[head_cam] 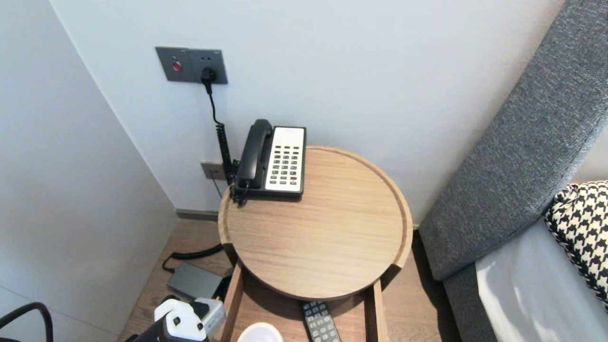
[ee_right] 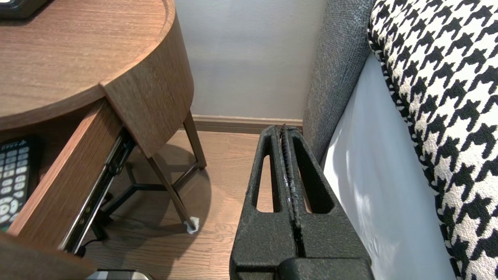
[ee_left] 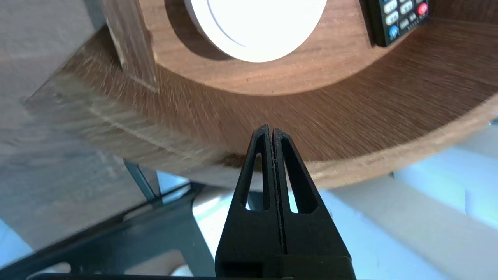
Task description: Open the nightstand drawer
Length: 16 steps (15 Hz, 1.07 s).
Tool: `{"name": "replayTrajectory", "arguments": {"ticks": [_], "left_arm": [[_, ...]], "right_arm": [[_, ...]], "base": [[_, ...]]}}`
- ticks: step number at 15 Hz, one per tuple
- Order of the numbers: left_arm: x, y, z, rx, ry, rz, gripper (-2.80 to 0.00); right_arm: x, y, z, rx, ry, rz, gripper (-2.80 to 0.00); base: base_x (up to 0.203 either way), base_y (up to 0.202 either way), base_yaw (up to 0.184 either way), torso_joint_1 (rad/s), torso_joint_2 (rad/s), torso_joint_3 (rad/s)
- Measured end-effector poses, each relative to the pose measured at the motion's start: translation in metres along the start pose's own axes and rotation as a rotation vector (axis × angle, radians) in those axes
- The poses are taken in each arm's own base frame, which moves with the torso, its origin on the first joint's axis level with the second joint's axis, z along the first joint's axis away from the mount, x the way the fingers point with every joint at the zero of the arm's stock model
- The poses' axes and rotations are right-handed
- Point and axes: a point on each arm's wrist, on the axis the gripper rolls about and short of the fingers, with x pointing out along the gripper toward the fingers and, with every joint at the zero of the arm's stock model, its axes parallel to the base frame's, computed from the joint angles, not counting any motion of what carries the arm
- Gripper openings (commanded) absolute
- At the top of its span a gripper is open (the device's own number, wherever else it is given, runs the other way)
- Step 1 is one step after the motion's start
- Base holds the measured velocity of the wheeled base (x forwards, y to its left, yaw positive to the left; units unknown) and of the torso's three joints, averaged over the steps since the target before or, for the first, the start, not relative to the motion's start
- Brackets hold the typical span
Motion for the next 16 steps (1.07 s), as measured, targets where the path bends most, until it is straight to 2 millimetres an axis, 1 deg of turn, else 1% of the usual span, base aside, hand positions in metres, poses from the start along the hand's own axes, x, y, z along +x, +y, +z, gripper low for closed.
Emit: {"name": "replayTrajectory", "arguments": {"ticks": [5,13,16], "left_arm": [[-0.005,0.002,-0.002,0.003,-0.004,-0.015,-2.8],[-0.008,-0.006,0.009,-0.009,-0.08,-0.062,-2.8],[-0.012,-0.005,0.021,0.0,-0.143,-0.051,-2.8]], "right_arm": [[0.0,0.0,0.0,0.0,0.0,0.0,-2.8],[0.0,0.0,0.0,0.0,0.0,0.0,-2.8],[0.0,0.0,0.0,0.0,0.0,0.0,-2.8]], "base": [[0.0,0.0,0.0,0.0,0.0,0.0],[0.0,0.0,0.0,0.0,0.0,0.0],[0.0,0.0,0.0,0.0,0.0,0.0]]}}
